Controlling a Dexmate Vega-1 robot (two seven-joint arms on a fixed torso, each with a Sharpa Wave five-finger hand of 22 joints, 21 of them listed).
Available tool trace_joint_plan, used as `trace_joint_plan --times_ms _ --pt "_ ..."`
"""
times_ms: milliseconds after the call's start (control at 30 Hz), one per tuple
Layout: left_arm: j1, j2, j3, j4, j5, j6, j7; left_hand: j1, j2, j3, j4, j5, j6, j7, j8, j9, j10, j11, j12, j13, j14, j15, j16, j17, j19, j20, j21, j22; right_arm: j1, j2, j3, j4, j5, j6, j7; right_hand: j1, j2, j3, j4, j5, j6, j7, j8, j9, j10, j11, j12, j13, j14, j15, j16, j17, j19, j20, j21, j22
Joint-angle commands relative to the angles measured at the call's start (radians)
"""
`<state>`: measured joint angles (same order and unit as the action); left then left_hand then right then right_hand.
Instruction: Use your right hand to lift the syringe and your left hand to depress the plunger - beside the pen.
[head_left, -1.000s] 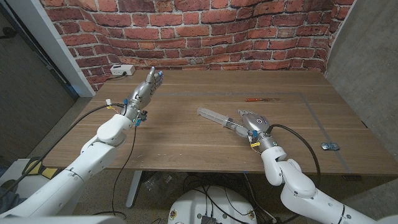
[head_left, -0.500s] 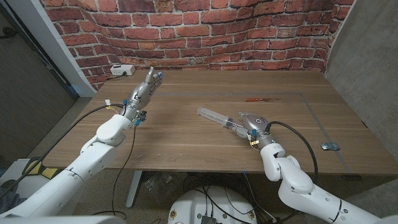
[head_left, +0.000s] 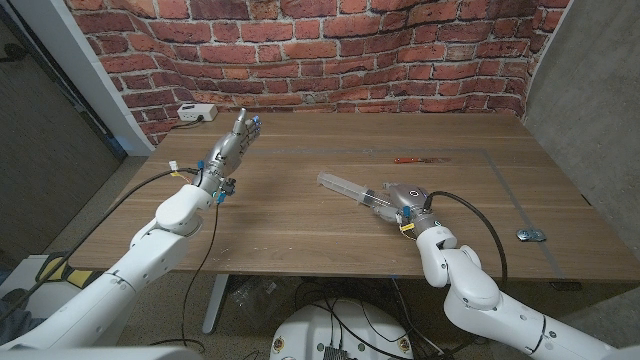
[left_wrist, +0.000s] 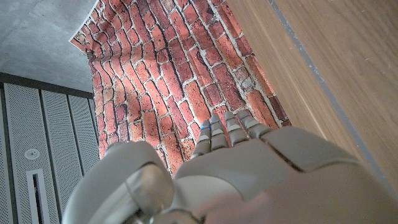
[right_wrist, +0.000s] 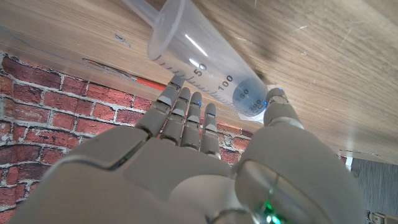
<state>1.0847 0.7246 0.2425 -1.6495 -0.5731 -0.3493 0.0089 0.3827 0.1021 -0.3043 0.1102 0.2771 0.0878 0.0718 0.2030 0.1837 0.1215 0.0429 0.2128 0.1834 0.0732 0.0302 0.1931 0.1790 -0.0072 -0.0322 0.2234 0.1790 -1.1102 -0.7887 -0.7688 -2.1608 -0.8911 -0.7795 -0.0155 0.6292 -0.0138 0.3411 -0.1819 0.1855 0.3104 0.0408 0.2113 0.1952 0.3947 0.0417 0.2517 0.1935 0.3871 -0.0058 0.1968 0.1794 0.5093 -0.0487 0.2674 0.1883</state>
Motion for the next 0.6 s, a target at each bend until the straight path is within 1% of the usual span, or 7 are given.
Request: trace_joint_plan --times_ms 33,200,267,400,433,467,600 --pt "0.001 -0.006 0.006 0.013 -0.010 -0.001 -0.010 0.004 0.004 0.001 -0.005 -0.004 0.011 -0.003 0.002 0.002 0.012 0.002 0.005 0.005 0.010 0.002 0.006 0.003 0.003 -0.008 0.002 0.003 0.031 0.008 -0.021 -0.014 0.004 -0.054 0.100 0.021 -0.003 0.009 0.006 0.011 0.027 0.004 0.012 0.003 0.027 -0.004 0.011 0.003 0.025 -0.006 0.008 0.004 0.026 -0.009 0.011 0.004" --pt "0.003 -0.006 0.010 0.017 -0.016 0.003 -0.017 0.004 0.005 0.001 -0.005 -0.004 0.011 -0.004 0.002 0.002 0.014 0.003 0.005 0.005 0.012 0.003 0.006 0.003 0.002 -0.009 0.001 0.003 0.049 0.013 -0.027 -0.020 0.023 -0.085 0.140 0.031 -0.006 0.012 0.011 0.011 0.048 0.006 0.016 0.002 0.051 0.002 0.018 0.003 0.049 -0.006 0.012 0.005 0.049 -0.014 0.019 0.004" --pt "0.002 -0.007 0.010 0.020 -0.018 0.002 -0.019 0.004 0.005 0.001 -0.005 -0.004 0.012 -0.004 0.002 0.002 0.013 0.004 0.004 0.005 0.013 0.003 0.006 0.003 0.002 -0.009 0.001 0.003 0.060 0.010 -0.037 -0.021 0.022 -0.094 0.159 0.033 -0.007 0.013 0.014 0.012 0.056 0.008 0.017 0.002 0.059 0.001 0.020 0.003 0.060 -0.008 0.014 0.006 0.062 -0.017 0.023 0.004" --pt "0.000 -0.008 0.011 0.025 -0.019 -0.001 -0.021 0.004 0.005 0.001 -0.004 -0.005 0.013 -0.003 0.002 0.002 0.015 0.003 0.004 0.005 0.013 0.003 0.005 0.003 0.002 -0.009 0.000 0.003 0.077 0.007 -0.051 -0.024 0.024 -0.102 0.177 0.038 -0.006 0.014 0.016 0.012 0.066 0.006 0.019 0.002 0.069 -0.003 0.022 0.003 0.072 -0.013 0.015 0.006 0.073 -0.020 0.027 0.004" --pt "-0.001 -0.008 0.011 0.026 -0.020 -0.002 -0.023 0.004 0.005 0.001 -0.004 -0.005 0.014 -0.005 0.002 0.002 0.015 0.002 0.004 0.005 0.014 0.003 0.005 0.003 0.002 -0.009 0.000 0.003 0.080 0.008 -0.055 -0.024 0.022 -0.106 0.180 0.041 -0.006 0.016 0.016 0.012 0.071 0.005 0.020 0.002 0.075 -0.002 0.024 0.003 0.080 -0.012 0.017 0.006 0.076 -0.021 0.027 0.004" --pt "-0.001 -0.008 0.011 0.027 -0.021 -0.002 -0.024 0.004 0.005 0.001 -0.004 -0.005 0.014 -0.005 0.002 0.002 0.015 0.003 0.004 0.005 0.014 0.003 0.005 0.003 0.002 -0.009 -0.001 0.003 0.083 0.008 -0.058 -0.024 0.021 -0.107 0.180 0.045 -0.005 0.018 0.017 0.012 0.082 0.001 0.023 0.002 0.086 -0.002 0.027 0.003 0.093 -0.018 0.019 0.007 0.088 -0.025 0.031 0.004" --pt "-0.003 -0.007 0.011 0.028 -0.025 0.002 -0.026 0.005 0.005 0.001 -0.004 -0.005 0.013 -0.006 0.001 0.002 0.016 0.002 0.003 0.005 0.014 0.004 0.004 0.003 0.002 -0.009 -0.001 0.003 0.090 0.006 -0.061 -0.024 0.033 -0.102 0.174 0.064 -0.002 0.026 0.019 0.012 0.123 -0.009 0.031 0.002 0.125 -0.014 0.037 0.002 0.140 -0.035 0.025 0.007 0.124 -0.037 0.044 0.004"
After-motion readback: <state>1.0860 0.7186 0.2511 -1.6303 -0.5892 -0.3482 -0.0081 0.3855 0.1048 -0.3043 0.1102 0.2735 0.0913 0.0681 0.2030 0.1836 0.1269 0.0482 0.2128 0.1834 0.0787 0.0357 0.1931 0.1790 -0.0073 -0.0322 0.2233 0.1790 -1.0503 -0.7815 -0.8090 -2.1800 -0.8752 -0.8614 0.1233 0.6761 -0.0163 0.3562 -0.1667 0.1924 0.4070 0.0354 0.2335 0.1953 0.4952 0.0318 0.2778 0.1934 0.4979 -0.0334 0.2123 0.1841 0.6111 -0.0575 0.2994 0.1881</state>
